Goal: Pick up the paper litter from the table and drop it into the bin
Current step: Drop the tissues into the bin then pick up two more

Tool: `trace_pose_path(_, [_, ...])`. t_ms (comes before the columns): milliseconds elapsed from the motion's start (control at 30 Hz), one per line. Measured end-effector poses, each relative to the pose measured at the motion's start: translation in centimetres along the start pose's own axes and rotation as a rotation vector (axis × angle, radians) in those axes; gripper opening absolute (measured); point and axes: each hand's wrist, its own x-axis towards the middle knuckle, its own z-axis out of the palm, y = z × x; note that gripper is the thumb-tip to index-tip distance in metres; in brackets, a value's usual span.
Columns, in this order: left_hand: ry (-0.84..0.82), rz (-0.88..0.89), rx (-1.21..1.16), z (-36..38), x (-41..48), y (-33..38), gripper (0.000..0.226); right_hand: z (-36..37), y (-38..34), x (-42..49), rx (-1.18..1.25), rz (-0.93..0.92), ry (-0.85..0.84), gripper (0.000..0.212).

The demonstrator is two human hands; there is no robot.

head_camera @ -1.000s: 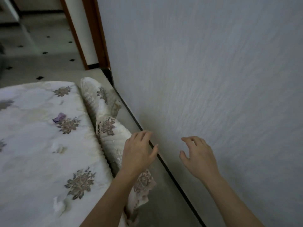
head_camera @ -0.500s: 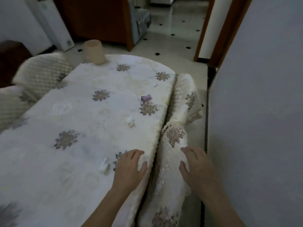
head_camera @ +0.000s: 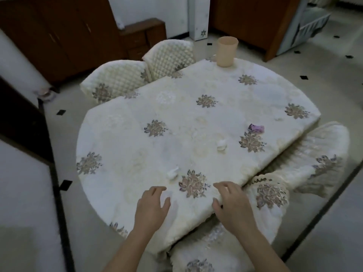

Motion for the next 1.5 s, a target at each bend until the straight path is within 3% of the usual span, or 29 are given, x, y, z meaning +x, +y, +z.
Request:
trace_pose_path(400, [0.034, -0.094, -0.089, 1.4, 2.0, -1.5, 0.038, 3.3, 1.7, 5.5, -0.029, -0.038, -0.082, 0.037])
trace_pose_path(800, [0.030, -0.304, -0.039, 5.9, 10.5, 1.8, 0.057, 4.9, 12.4, 18.0, 0.135, 0.003, -0.209, 0.056])
trace_pose_path(1133, [0.125, -0.399, -0.136, 8.6, 11.8, 3.7, 0.029, 6.8, 16.9, 25.1, 0.106, -0.012, -0.360, 0.067])
trace_pose_path(1500, [0.101, -0.412, 0.079, 8.9, 10.8, 4.1, 0.023, 7.6, 17.3, 26.1, -0.036, -0.180, -0.287, 0.027])
